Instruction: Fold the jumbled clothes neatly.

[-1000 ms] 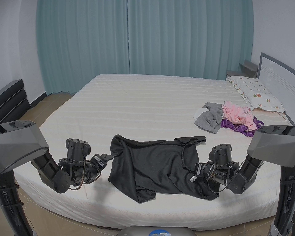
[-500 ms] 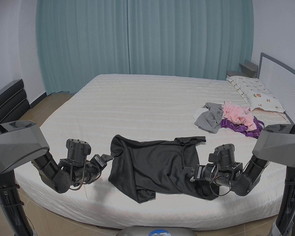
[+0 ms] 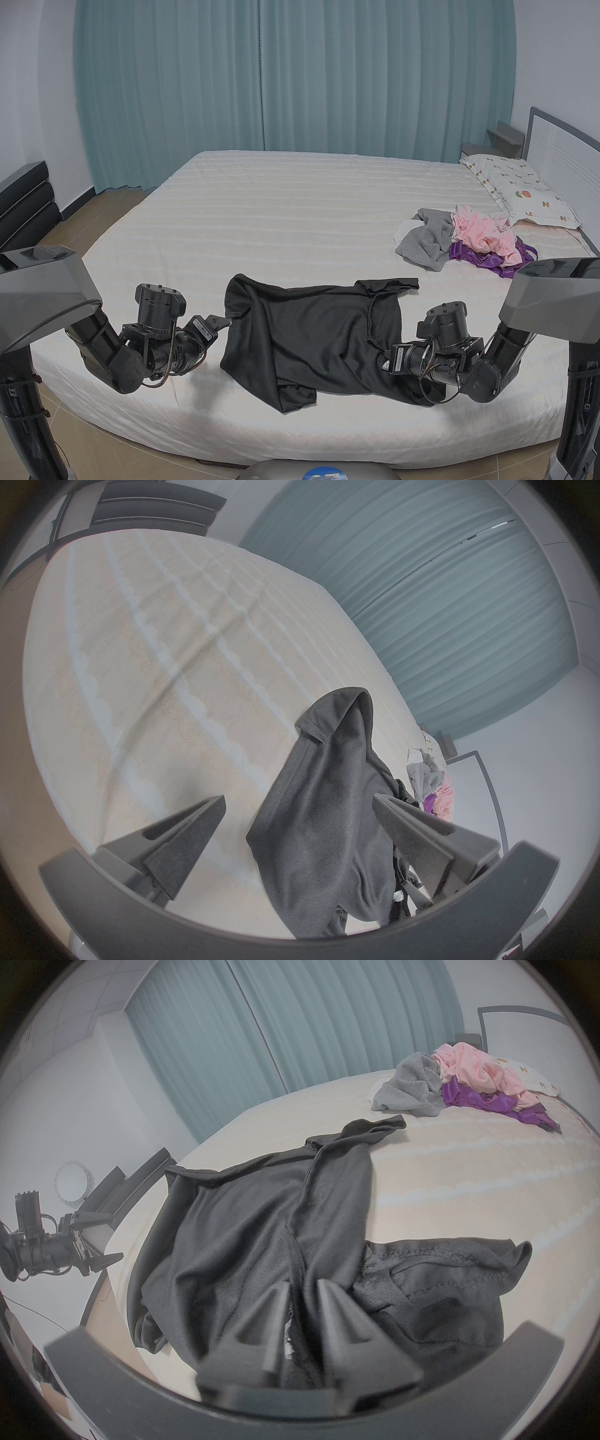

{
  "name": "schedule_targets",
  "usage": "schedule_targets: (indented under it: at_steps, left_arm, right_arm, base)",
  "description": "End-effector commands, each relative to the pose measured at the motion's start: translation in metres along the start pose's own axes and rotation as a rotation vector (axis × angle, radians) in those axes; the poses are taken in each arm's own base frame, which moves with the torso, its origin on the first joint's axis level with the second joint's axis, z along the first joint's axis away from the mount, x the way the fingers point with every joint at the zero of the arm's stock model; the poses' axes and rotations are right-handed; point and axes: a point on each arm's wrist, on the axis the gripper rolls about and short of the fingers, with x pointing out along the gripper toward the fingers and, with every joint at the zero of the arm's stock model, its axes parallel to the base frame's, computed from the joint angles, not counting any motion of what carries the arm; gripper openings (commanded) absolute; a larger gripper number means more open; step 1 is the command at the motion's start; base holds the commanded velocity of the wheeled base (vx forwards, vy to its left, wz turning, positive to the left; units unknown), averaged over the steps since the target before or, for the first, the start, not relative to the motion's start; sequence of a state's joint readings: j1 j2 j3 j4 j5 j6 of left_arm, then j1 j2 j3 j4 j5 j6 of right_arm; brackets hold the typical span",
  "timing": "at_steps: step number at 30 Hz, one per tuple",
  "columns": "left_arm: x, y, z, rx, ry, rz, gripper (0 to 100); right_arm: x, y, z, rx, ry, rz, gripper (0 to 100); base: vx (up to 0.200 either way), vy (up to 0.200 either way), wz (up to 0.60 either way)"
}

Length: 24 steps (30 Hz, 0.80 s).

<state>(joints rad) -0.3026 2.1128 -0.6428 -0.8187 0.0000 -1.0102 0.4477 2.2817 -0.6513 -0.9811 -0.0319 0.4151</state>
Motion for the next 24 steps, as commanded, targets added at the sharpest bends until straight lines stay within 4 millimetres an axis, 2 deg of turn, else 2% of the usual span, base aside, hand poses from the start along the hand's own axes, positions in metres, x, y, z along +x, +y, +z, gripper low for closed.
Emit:
schedule_targets:
  at_steps: [1,7,10,18,19,24]
  left_arm:
    - [0.001,0.0,0.0,-0.001,0.0,0.001,100]
    - [0.001,0.001,0.0,-0.001,0.001,0.002,100]
    - [0.002,0.001,0.0,-0.002,0.002,0.005,100]
    - [0.002,0.002,0.0,-0.001,0.0,0.008,100]
    - [0.002,0.002,0.0,-0.003,0.0,0.008,100]
    - [0.002,0.002,0.0,-0.003,-0.001,0.007,100]
  right_arm:
    - [-0.005,0.0,0.008,0.005,-0.026,0.003,0]
    - [-0.013,-0.003,0.023,0.023,-0.085,0.004,0]
    - [-0.015,-0.008,0.04,0.042,-0.14,0.0,0]
    - [-0.01,-0.03,0.069,0.089,-0.236,-0.056,0]
    - [-0.008,-0.037,0.077,0.101,-0.261,-0.069,0]
    - [0.005,-0.059,0.089,0.134,-0.305,-0.121,0]
  base:
    - [0.0,0.0,0.0]
    - [0.0,0.0,0.0]
    - [0.0,0.0,0.0]
    - [0.0,0.0,0.0]
    - [0.0,0.0,0.0]
    - [0.0,0.0,0.0]
